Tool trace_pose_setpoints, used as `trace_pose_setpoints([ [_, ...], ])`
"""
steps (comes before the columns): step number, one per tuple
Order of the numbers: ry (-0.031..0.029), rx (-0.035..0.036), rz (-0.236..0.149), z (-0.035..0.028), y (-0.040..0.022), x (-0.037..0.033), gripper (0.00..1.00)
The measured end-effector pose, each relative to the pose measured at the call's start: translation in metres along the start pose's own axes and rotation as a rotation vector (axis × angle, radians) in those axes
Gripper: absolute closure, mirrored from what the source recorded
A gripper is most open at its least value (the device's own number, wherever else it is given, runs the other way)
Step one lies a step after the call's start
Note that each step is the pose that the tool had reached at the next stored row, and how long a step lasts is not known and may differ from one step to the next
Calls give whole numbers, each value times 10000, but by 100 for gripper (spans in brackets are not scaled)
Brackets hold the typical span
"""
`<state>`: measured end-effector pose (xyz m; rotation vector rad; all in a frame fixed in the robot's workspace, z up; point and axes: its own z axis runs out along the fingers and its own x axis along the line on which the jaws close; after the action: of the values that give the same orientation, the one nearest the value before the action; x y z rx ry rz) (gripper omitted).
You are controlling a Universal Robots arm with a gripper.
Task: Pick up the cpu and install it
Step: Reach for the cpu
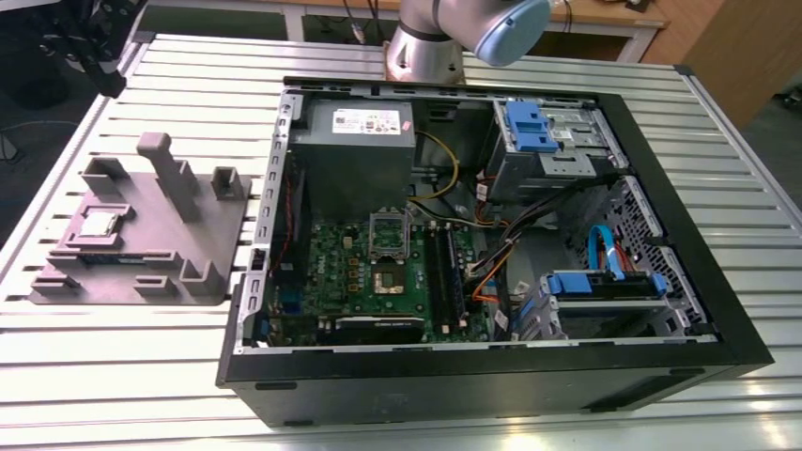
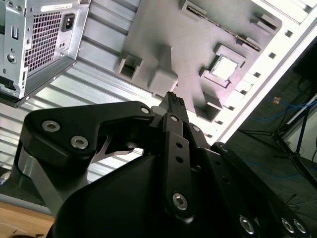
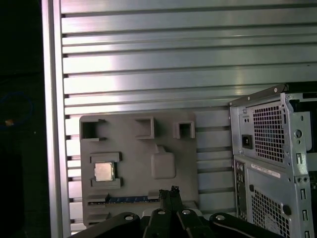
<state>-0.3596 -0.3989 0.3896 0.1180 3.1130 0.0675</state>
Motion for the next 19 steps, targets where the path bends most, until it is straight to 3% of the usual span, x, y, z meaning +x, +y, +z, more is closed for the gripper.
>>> trace_pose_setpoints([
  [19, -1, -1, 0, -1, -8, 110, 89],
])
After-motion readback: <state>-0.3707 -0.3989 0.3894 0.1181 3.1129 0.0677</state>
